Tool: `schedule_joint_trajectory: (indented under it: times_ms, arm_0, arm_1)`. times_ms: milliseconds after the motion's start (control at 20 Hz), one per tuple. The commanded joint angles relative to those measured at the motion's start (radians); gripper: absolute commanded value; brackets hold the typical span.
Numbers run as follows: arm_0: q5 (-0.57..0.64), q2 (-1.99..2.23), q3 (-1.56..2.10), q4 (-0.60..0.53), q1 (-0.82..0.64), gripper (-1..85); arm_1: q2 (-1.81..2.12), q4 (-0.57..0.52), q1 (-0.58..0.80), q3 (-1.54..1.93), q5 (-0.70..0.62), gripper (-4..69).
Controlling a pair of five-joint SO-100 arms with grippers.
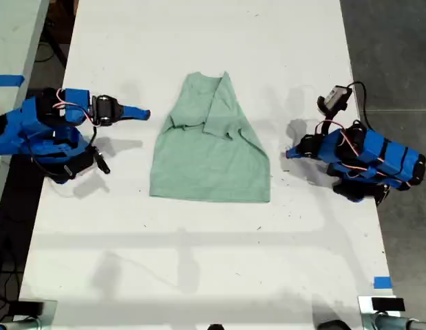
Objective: Fold t shirt
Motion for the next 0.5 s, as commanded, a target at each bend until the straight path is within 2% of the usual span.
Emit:
schedule_joint_trajectory:
  times_ms: [0, 450]
  arm_0:
    - [-0.029, 0.298, 0.302, 0.060, -0.046, -0.2]
    - [-0.081, 0.295, 0.324, 0.091, -0.049, -0.1]
  arm_1:
    - [0.012, 0.006, -0.012, 0.020, 0.009, 2.3]
    - [0.012, 0.005, -0.009, 0.023, 0.012, 2.3]
